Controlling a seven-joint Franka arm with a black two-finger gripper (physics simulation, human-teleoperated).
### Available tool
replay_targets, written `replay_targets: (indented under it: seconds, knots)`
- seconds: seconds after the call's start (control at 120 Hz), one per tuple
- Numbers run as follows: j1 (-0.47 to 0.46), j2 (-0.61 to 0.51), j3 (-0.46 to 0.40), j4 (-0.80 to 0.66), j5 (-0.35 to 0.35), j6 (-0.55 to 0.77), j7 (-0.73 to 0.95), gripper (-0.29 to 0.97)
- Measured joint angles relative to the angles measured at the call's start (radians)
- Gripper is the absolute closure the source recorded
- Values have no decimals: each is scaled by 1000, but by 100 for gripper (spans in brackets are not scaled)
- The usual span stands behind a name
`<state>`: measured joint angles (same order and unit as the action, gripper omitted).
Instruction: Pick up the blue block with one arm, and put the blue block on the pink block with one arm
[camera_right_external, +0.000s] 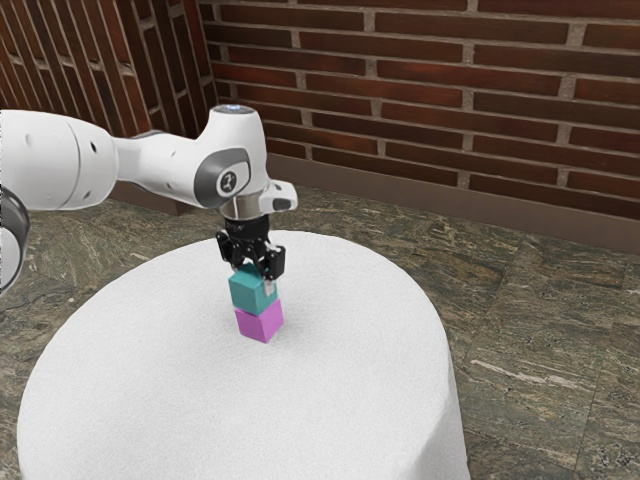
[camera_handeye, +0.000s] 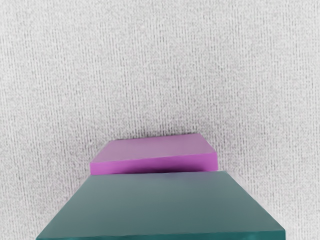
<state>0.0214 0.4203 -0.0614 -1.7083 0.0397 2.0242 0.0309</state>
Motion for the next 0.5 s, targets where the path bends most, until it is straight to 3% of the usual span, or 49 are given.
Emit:
replay_targets:
  seconds: [0.208,0.5]
  knots:
    - [-1,4,0,4,-4,0,10,11]
    - [-1,-127,-9,6,-6,-52,18,3]
